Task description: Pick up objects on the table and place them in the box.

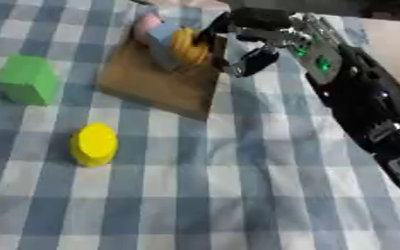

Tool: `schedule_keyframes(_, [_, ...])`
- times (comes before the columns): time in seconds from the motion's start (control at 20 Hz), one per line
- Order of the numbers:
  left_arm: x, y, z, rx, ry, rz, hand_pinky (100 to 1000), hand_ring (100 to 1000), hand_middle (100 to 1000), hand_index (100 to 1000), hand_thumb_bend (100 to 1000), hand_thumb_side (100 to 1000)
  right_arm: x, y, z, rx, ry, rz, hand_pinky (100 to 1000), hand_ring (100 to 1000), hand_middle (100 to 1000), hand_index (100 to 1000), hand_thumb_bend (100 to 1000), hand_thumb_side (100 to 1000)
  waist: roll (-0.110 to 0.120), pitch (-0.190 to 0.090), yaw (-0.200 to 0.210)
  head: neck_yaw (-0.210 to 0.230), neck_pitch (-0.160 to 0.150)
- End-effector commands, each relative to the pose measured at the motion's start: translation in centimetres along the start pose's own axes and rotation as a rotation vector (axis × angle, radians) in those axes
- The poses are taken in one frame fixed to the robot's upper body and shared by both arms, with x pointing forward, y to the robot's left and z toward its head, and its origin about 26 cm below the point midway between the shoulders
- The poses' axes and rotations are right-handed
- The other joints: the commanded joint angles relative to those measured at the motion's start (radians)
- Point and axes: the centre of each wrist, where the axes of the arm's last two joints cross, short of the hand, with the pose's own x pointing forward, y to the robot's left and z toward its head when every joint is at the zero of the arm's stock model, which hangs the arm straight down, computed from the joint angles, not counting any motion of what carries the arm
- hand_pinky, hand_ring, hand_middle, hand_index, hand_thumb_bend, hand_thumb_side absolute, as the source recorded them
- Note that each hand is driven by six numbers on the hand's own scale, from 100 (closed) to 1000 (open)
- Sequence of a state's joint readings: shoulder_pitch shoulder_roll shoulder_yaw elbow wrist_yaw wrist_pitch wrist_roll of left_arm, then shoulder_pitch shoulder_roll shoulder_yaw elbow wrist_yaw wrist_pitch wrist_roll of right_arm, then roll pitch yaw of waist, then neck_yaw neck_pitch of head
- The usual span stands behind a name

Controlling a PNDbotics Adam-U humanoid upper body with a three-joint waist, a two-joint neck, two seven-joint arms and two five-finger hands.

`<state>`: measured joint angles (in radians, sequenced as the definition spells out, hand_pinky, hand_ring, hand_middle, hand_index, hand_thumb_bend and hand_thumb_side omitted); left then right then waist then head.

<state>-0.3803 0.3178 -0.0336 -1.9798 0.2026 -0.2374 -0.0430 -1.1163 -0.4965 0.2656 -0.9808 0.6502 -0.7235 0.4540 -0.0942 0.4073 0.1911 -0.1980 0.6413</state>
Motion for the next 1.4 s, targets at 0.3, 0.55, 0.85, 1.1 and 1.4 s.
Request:
schedule_keyframes(0.3, [0.6,0.1,-0.3,-0.014,-0.016,-0.004,755,851,721,851,100,638,0.4,-1.9,0.4,0.045,-0.045,0.088,886,837,655,913,100,381,0.008,-0.036,-0.01,0.005,0.008])
schedule_keyframes(0.55, [0.6,0.1,-0.2,-0.015,-0.012,-0.003,755,852,722,851,100,637,0.6,-2.3,0.4,0.017,-0.061,0.078,866,805,595,828,100,270,0.011,-0.047,-0.016,0.006,0.009])
schedule_keyframes(0.85, [0.5,0.2,0.0,-0.011,-0.002,-0.004,755,852,722,851,100,635,1.1,-3.6,1.2,-0.06,-0.077,0.078,848,762,536,829,100,199,0.016,-0.061,-0.027,0.013,0.017])
schedule_keyframes(1.1, [0.8,0.9,0.0,-0.013,-0.003,-0.045,756,852,722,850,100,619,1.8,-6.5,4.2,-0.231,-0.104,0.13,832,722,514,829,100,219,0.028,-0.077,-0.05,0.033,0.027])
schedule_keyframes(1.4, [2.1,2.4,-1.9,-0.083,-0.064,-0.176,766,850,725,854,100,576,2.2,-7.4,9.7,-0.365,-0.09,0.163,827,674,484,817,100,428,0.055,-0.09,-0.088,0.069,0.029])
